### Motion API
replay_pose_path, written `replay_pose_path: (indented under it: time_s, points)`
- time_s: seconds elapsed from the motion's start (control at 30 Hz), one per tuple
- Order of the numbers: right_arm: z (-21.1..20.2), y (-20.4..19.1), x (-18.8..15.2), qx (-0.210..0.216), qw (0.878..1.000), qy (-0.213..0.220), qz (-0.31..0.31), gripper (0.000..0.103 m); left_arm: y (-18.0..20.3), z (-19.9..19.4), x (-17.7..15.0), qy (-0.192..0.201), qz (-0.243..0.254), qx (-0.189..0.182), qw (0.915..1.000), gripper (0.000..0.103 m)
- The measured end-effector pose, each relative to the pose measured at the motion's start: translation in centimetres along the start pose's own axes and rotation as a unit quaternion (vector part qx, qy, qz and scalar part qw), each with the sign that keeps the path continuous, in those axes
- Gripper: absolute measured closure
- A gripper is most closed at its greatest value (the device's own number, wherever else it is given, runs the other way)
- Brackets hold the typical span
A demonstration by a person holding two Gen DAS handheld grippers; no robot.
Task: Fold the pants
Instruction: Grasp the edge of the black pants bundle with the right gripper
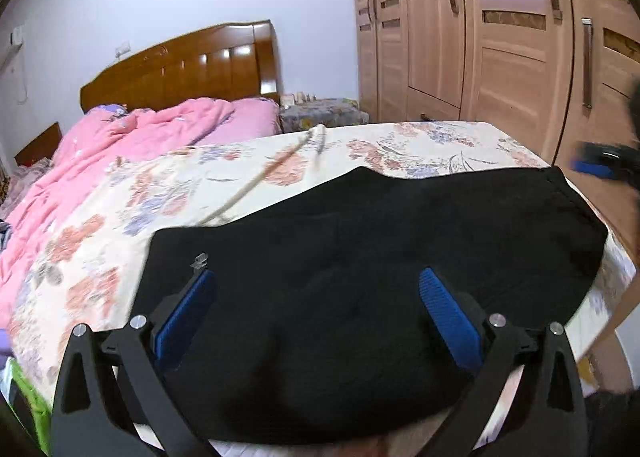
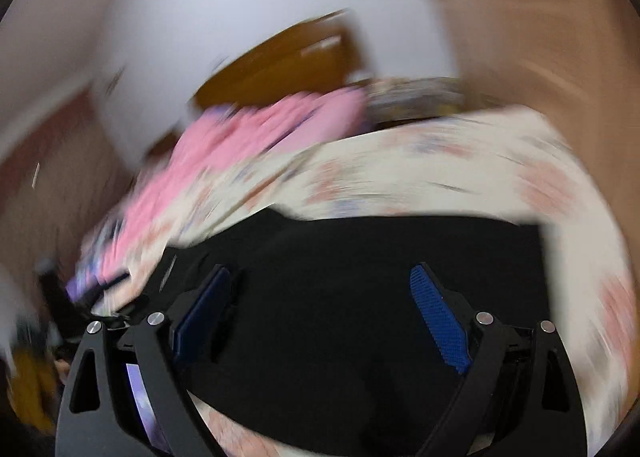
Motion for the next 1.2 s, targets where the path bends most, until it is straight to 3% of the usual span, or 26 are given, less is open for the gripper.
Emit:
replay_pose_path:
  time_s: [0.1, 0.17, 0.33, 0.43, 0.6, 0.67, 0.7, 0.73, 0.83, 0.87, 0.9, 0.97, 1.07, 1.13, 1.2]
  points:
    - [-2.4, 5.7, -2.2, -0.009, 0.996, -0.006, 0.086, 0.015, -1.0, 2.3, 1.7, -0.001, -0.023, 0.008, 0.9997, 0.002]
    - [-2.0, 7.8, -4.3, -0.029, 0.992, -0.046, 0.112, 0.015, -2.7, 4.3, 2.7, -0.006, -0.043, 0.027, 0.9987, 0.002]
    - [1.6, 6.8, -7.5, -0.007, 0.986, -0.124, 0.115, 0.015, -6.7, 8.5, 1.7, -0.053, -0.089, 0.044, 0.9937, 0.002]
    - [3.0, 6.4, -7.5, -0.001, 0.984, -0.131, 0.124, 0.014, -8.6, 9.3, 0.2, -0.060, -0.144, -0.008, 0.9877, 0.001]
    - [3.9, 6.8, -6.8, 0.000, 0.977, -0.124, 0.174, 0.014, -9.5, 9.2, -0.3, -0.052, -0.170, -0.029, 0.9836, 0.001]
    - [3.7, 7.0, -7.1, -0.003, 0.975, -0.121, 0.184, 0.026, -9.1, 9.3, -0.3, -0.056, -0.159, -0.025, 0.9854, 0.001]
    - [3.5, 7.2, -7.3, -0.023, 0.976, -0.126, 0.176, 0.044, -9.0, 9.4, -0.4, -0.059, -0.153, -0.026, 0.9861, 0.001]
    - [3.3, 7.5, -7.6, -0.035, 0.973, -0.135, 0.183, 0.052, -8.9, 9.4, -0.3, -0.060, -0.152, -0.027, 0.9862, 0.001]
    - [2.9, 8.6, -7.5, -0.042, 0.969, -0.152, 0.190, 0.053, -9.1, 9.3, -0.4, -0.057, -0.157, -0.036, 0.9853, 0.001]
    - [3.3, 8.1, -7.2, -0.056, 0.970, -0.153, 0.181, 0.051, -9.1, 9.3, -0.4, -0.055, -0.159, -0.038, 0.9849, 0.001]
    - [3.4, 7.7, -7.1, -0.058, 0.971, -0.150, 0.178, 0.043, -9.2, 9.3, -0.4, -0.053, -0.162, -0.041, 0.9846, 0.001]
    - [4.0, 6.8, -6.6, -0.081, 0.972, -0.147, 0.165, 0.043, -9.3, 9.2, -0.5, -0.050, -0.166, -0.046, 0.9837, 0.001]
    - [4.0, 6.5, -6.9, -0.094, 0.976, -0.125, 0.151, 0.057, -9.4, 9.1, -0.5, -0.046, -0.171, -0.053, 0.9828, 0.002]
    - [3.6, 7.4, -7.5, -0.059, 0.977, -0.109, 0.172, 0.071, -9.4, 9.0, -0.5, -0.044, -0.173, -0.056, 0.9824, 0.002]
    - [3.3, 7.6, -7.8, -0.033, 0.979, -0.082, 0.181, 0.076, -9.5, 9.0, -0.5, -0.041, -0.176, -0.060, 0.9818, 0.002]
Point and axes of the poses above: each gripper's, at about its wrist camera, not at the fingertips, and z roughly the way its jaws point, y to its right, x to its top, the point moved 3 cm from there along z, roughly the way its jaws point, and after that the axes turned 15 degrees about -x, right-handed, at the moved point
